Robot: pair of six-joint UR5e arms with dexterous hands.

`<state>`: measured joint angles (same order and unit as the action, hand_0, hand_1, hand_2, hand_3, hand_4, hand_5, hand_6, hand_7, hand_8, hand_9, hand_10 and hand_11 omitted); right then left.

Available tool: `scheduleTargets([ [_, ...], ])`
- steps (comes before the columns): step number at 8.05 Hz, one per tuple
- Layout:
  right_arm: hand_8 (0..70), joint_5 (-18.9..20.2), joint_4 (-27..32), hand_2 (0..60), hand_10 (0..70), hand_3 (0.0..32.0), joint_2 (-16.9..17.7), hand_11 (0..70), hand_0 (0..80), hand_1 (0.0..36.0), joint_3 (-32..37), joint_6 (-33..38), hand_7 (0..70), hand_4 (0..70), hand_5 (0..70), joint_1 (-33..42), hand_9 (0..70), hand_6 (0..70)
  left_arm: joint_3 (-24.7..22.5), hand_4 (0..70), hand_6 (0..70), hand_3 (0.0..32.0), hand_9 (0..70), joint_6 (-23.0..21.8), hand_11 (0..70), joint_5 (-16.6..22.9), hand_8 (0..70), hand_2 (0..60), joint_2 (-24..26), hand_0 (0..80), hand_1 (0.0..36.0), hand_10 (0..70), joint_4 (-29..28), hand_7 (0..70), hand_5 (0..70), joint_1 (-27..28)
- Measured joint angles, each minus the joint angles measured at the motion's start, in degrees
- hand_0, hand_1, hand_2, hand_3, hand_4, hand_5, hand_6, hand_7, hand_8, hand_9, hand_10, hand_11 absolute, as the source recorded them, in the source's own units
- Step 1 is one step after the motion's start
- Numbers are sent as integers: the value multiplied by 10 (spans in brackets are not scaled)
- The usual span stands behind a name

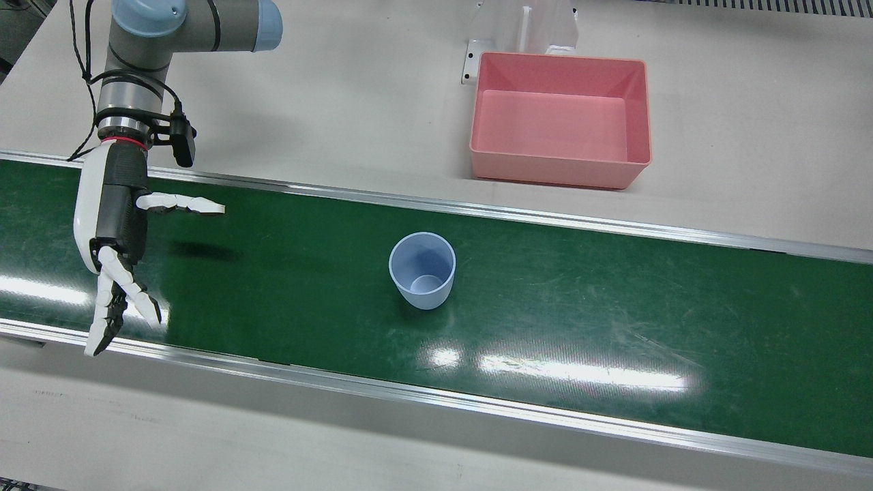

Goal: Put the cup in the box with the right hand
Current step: 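Track the light blue cup along the belt with the open right hand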

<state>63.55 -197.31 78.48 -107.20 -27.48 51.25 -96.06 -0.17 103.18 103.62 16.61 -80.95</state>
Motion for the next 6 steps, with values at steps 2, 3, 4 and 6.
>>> scheduleTargets([
  [2,0,0,0,103,0,0,-2,0,465,138,-1,-1,0,82,25,-10,6,10,0,0,0,0,0,0,0,0,0,0,0,0,0,0,0,0,0,0],
  [3,0,0,0,98,0,0,-3,0,465,138,-2,-2,0,83,25,-19,6,10,0,0,0,0,0,0,0,0,0,0,0,0,0,0,0,0,0,0],
  [4,0,-1,0,109,0,0,-4,0,458,130,-2,-3,1,84,22,-27,10,10,0,0,0,0,0,0,0,0,0,0,0,0,0,0,0,0,0,0],
  [6,0,-1,0,98,0,0,-11,0,463,131,-2,-5,8,98,23,-33,11,12,0,0,0,0,0,0,0,0,0,0,0,0,0,0,0,0,0,0],
])
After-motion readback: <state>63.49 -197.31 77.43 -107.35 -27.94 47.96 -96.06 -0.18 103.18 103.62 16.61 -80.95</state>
